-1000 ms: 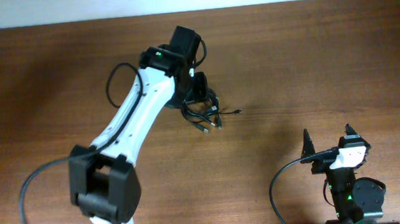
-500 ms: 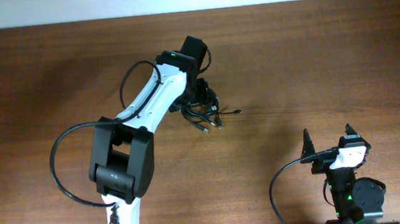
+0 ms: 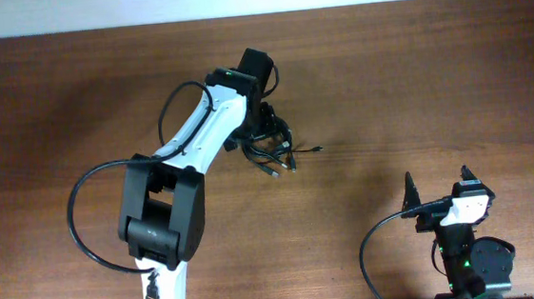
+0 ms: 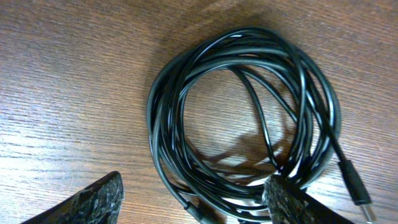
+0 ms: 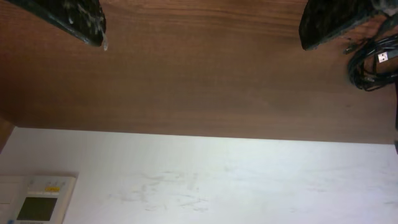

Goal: Untangle cables
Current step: 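Close the left gripper on a loop of the black cable bundle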

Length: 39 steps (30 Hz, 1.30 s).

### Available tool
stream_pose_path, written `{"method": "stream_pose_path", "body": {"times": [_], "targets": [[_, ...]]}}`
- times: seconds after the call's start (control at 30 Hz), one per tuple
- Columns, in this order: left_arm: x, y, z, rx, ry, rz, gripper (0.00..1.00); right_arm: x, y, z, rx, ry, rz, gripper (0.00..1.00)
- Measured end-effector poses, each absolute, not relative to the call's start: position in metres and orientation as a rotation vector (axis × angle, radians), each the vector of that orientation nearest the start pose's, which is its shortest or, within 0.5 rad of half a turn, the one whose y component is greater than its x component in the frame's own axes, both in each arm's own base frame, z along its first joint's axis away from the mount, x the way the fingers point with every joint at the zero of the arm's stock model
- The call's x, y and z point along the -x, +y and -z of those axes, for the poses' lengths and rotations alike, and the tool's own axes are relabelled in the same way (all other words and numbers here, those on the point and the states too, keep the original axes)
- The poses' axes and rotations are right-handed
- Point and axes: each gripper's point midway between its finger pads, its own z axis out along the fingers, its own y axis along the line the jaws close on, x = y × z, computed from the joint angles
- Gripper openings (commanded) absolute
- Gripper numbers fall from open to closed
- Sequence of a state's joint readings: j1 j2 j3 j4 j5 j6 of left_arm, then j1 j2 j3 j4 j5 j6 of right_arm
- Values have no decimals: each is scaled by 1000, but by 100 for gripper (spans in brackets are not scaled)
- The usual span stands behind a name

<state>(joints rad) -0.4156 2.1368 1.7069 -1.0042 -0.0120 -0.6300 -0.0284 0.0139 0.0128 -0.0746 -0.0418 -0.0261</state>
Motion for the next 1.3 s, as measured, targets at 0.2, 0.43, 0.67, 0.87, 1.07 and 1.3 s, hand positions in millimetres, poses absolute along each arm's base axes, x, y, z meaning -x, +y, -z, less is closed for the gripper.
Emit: {"method": "stream_pose_path", "body": {"times": [0.2,0.43,0.67,0.87,1.07,1.3], "targets": [[-404,-176,-30,328,3028,63,56,-246,0,-158,30,1646,8,98],[-401,-175,-24,334,3043,50,45,-246,0,-158,30,1646,8,98],[-401,-175,-23,335,3043,49,23,-246,0,-158,30,1646,7,98],[-401,-175,-23,339,3043,49,0,-246,0,-158,30,1646,7,98],[-398,-179,-25,322,3066,80,0,-246,0,-158,30,1646,7,98],[-413,-205,-63,189,3018,291,0,-246,0,-158,30,1646,7,98]]}}
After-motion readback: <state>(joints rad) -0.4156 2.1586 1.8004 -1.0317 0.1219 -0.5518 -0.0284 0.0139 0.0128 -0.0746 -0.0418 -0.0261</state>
